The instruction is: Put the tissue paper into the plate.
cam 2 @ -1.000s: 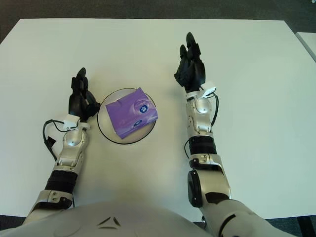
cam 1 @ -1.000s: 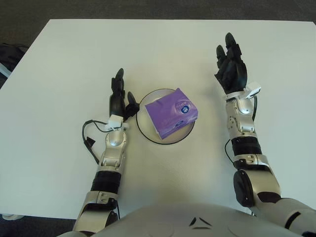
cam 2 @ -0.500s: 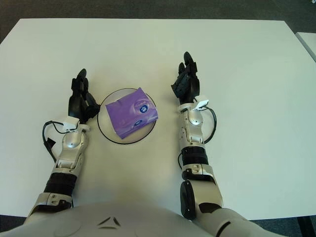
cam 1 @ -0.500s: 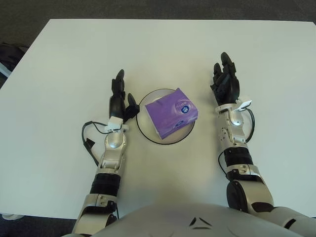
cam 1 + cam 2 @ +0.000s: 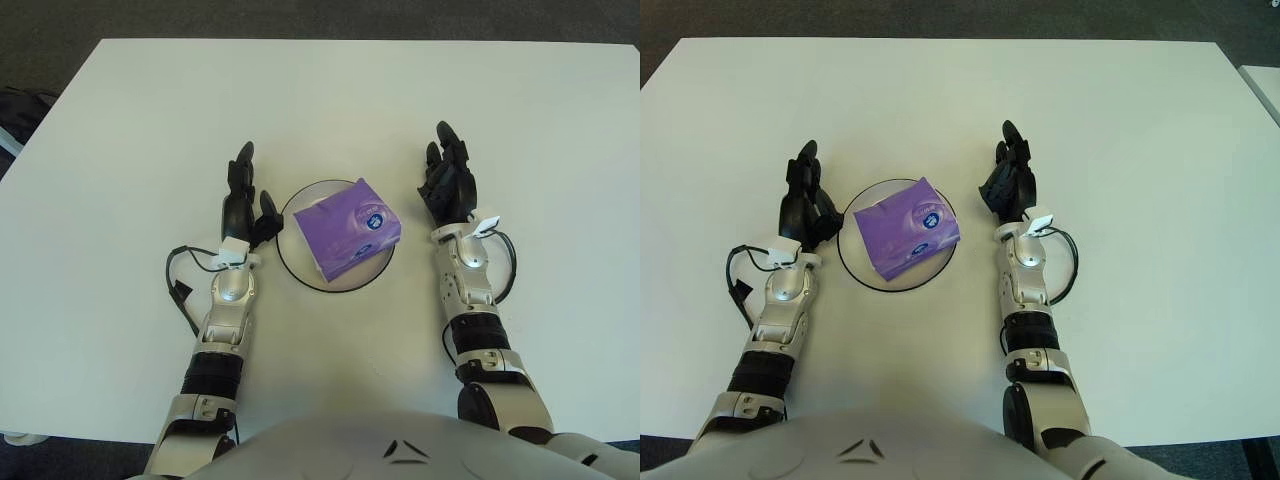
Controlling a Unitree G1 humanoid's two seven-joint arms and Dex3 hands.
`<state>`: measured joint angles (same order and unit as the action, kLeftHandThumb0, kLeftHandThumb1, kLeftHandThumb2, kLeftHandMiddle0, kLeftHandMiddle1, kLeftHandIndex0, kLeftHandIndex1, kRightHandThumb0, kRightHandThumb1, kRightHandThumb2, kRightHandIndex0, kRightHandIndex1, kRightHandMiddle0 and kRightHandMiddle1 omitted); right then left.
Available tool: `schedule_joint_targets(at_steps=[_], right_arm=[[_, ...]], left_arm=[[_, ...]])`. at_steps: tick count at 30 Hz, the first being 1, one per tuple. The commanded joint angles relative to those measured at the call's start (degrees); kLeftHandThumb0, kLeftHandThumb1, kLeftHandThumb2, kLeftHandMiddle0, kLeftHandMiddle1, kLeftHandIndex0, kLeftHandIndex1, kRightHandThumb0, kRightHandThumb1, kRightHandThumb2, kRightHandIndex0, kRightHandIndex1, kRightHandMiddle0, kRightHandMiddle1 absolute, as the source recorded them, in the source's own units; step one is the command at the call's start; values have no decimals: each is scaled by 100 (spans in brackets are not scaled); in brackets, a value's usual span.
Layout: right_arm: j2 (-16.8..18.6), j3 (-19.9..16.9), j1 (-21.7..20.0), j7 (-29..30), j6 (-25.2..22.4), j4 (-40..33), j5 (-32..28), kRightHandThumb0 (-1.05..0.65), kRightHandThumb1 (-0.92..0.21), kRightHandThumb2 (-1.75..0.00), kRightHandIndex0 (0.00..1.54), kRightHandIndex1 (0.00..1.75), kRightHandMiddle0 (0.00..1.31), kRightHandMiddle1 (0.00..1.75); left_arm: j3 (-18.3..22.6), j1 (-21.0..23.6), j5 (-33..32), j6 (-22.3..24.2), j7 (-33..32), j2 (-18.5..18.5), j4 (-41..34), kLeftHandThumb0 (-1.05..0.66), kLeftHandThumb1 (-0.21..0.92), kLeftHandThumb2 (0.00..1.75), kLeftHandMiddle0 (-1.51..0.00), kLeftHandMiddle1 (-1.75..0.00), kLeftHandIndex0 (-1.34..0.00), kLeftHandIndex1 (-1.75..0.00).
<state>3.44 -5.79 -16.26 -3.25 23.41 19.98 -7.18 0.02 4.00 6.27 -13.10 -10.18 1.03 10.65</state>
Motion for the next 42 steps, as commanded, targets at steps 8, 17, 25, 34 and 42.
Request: schedule_joint_targets(at_steps=[8,17,25,34,42], right_arm=[[-9,196,616,69,-36,-250,301,-78,-92,-108,16,2,0,33],[-95,263,807,64,-15,-304,415,-74,-92,-105,15,1,0,33],[-157,316,936,219,116,-362,649,-73,-92,-104,15,1,0,32],[-169,367,987,817,331,-320,1305,-67,-92,-101,17,2,0,36],[-159,466,969,1324,516,-213,1733,-65,-92,-96,16,1,0,39]], left_arm=[[-13,-454,42,251,53,-2,352,-83,92,100,-17,-1,0,-47],[-29,-466,44,298,53,-18,312,-83,92,100,-17,-1,0,-47],[-27,-459,45,304,62,-14,324,-83,92,100,-17,-1,0,-47],[-23,-434,42,305,57,-20,360,-83,92,100,-17,-1,0,-47],[-27,-423,62,319,35,-32,341,-83,92,99,-18,-2,0,-47]])
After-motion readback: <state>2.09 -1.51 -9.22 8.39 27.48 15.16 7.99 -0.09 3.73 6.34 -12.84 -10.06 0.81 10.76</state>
